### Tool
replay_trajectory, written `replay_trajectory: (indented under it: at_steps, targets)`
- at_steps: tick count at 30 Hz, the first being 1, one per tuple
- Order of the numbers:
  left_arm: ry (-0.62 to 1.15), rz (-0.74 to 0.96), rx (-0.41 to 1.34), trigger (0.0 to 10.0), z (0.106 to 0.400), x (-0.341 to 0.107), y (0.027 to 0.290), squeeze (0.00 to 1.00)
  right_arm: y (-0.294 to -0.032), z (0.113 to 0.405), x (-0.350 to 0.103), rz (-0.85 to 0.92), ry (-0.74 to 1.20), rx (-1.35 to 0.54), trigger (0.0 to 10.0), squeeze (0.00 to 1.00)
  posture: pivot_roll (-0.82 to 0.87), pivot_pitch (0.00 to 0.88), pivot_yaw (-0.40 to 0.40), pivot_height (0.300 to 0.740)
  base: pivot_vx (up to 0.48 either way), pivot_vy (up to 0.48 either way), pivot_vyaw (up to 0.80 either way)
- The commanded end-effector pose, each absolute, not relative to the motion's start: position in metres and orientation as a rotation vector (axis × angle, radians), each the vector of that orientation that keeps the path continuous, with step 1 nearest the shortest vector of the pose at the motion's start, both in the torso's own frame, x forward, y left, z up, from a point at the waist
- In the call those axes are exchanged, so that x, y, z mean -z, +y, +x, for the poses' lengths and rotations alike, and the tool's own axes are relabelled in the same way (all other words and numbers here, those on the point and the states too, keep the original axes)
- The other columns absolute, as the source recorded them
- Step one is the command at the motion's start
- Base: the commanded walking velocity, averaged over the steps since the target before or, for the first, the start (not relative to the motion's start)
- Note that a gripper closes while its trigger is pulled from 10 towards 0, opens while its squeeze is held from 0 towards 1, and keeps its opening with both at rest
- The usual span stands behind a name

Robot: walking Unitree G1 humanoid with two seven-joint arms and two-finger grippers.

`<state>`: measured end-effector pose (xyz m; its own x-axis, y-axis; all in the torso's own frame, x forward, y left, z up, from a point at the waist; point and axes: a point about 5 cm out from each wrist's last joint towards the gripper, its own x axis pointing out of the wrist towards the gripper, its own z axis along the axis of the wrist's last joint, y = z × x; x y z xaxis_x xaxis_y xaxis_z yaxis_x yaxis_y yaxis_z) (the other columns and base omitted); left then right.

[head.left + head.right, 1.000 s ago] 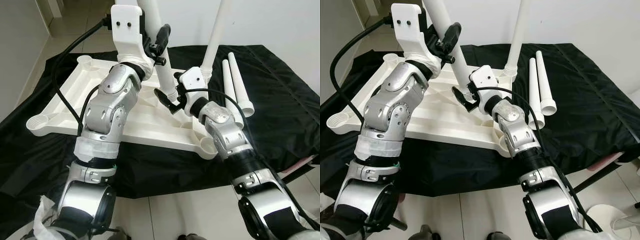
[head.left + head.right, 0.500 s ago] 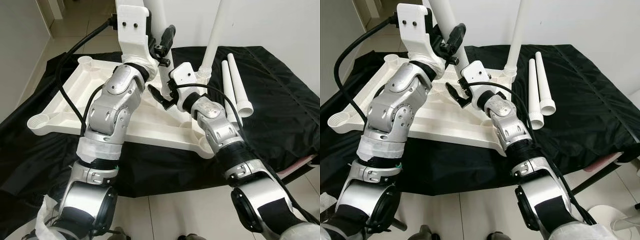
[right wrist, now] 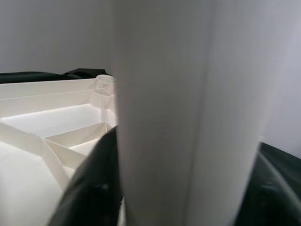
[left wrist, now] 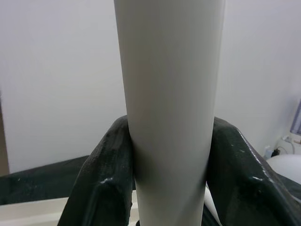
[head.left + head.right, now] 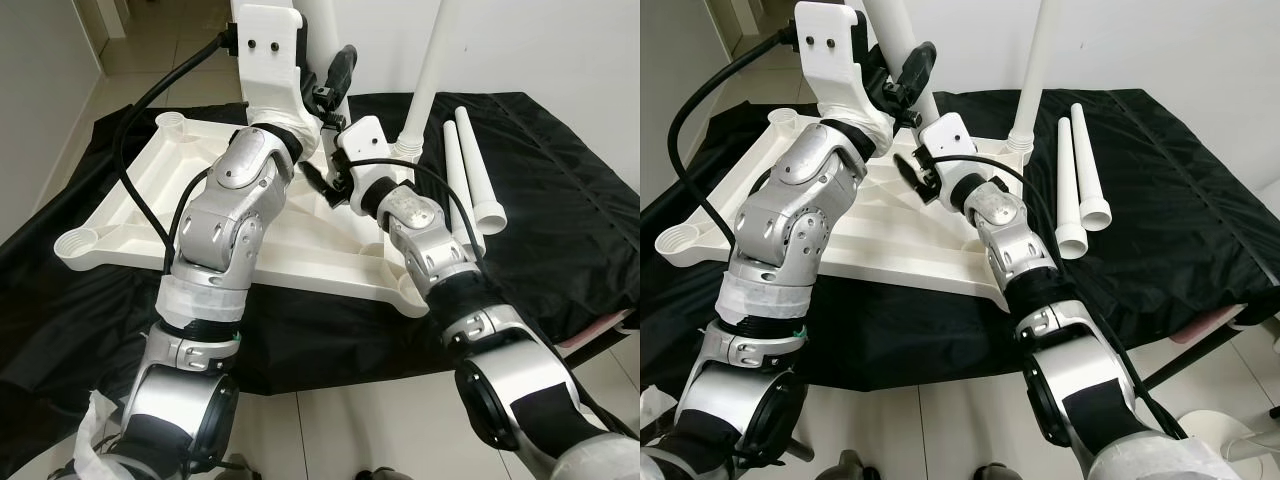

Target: Building children table

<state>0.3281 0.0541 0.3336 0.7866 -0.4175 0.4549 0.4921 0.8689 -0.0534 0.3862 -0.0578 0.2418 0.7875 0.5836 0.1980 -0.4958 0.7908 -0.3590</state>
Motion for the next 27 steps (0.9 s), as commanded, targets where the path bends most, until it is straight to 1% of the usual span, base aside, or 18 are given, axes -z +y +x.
replay_trajectory:
  at_steps: [1, 3, 9, 10, 11, 12, 16, 17, 19, 21, 22, 23, 27]
  targets:
    - [-0.488, -0.177, 0.527, 10.0, 0.322, -0.346, 0.047, 0.00, -0.052, 0.386, -0.244, -0.289, -0.317, -0.613, 0.0, 0.00, 0.01, 0.035, 0.005, 0.740, 0.000, 0.000, 0.00]
    - [-0.491, -0.180, 0.544, 10.0, 0.321, -0.348, 0.042, 0.00, -0.052, 0.386, -0.245, -0.287, -0.327, -0.598, 0.0, 0.00, 0.01, 0.039, 0.010, 0.740, 0.000, 0.000, 0.00]
    - [-0.491, -0.175, 0.556, 10.0, 0.319, -0.347, 0.040, 0.00, -0.054, 0.387, -0.245, -0.266, -0.326, -0.584, 0.0, 0.00, 0.01, 0.042, 0.010, 0.740, 0.000, 0.000, 0.00]
    - [-0.490, -0.174, 0.556, 10.0, 0.319, -0.347, 0.039, 0.00, -0.054, 0.387, -0.245, -0.254, -0.326, -0.579, 0.2, 0.00, 0.01, 0.042, 0.010, 0.740, 0.000, 0.000, 0.00]
    - [-0.491, -0.173, 0.563, 10.0, 0.318, -0.346, 0.039, 0.00, -0.056, 0.388, -0.246, -0.235, -0.327, -0.559, 10.0, 0.00, 0.01, 0.046, 0.009, 0.740, 0.000, 0.000, 0.00]
    - [-0.500, -0.206, 0.598, 10.0, 0.314, -0.345, 0.039, 1.00, -0.058, 0.388, -0.246, -0.175, -0.320, -0.537, 10.0, 0.00, 0.00, 0.051, 0.006, 0.740, 0.000, 0.000, 0.00]
    - [-0.512, -0.233, 0.629, 10.0, 0.311, -0.345, 0.040, 1.00, -0.058, 0.387, -0.245, -0.132, -0.311, -0.531, 10.0, 0.00, 0.00, 0.056, 0.001, 0.740, 0.000, 0.000, 0.00]
    - [-0.517, -0.215, 0.631, 10.0, 0.309, -0.343, 0.043, 1.00, -0.056, 0.385, -0.243, -0.103, -0.309, -0.525, 10.0, 0.00, 0.00, 0.060, -0.003, 0.740, 0.000, 0.000, 0.00]
    - [-0.517, -0.215, 0.631, 10.0, 0.309, -0.343, 0.043, 1.00, -0.056, 0.385, -0.243, -0.103, -0.309, -0.525, 10.0, 0.00, 0.00, 0.060, -0.003, 0.740, 0.000, 0.000, 0.00]
    - [-0.538, -0.163, 0.663, 10.0, 0.305, -0.342, 0.045, 1.00, -0.056, 0.384, -0.242, -0.064, -0.305, -0.501, 10.0, 0.00, 0.00, 0.066, -0.007, 0.740, 0.000, 0.000, 0.00]
    - [-0.546, -0.151, 0.674, 10.0, 0.303, -0.342, 0.046, 0.60, -0.057, 0.383, -0.242, -0.042, -0.305, -0.487, 10.0, 0.00, 0.00, 0.073, -0.009, 0.740, 0.000, 0.000, 0.00]
    - [-0.548, -0.147, 0.689, 10.0, 0.301, -0.341, 0.048, 0.00, -0.057, 0.382, -0.241, -0.021, -0.303, -0.476, 10.0, 0.00, 0.00, 0.077, -0.011, 0.740, 0.000, 0.000, 0.00]
    - [-0.547, -0.145, 0.704, 10.0, 0.298, -0.333, 0.054, 0.00, -0.067, 0.382, -0.235, 0.059, -0.278, -0.409, 10.0, 0.00, 0.00, 0.102, -0.012, 0.740, 0.000, 0.000, 0.00]
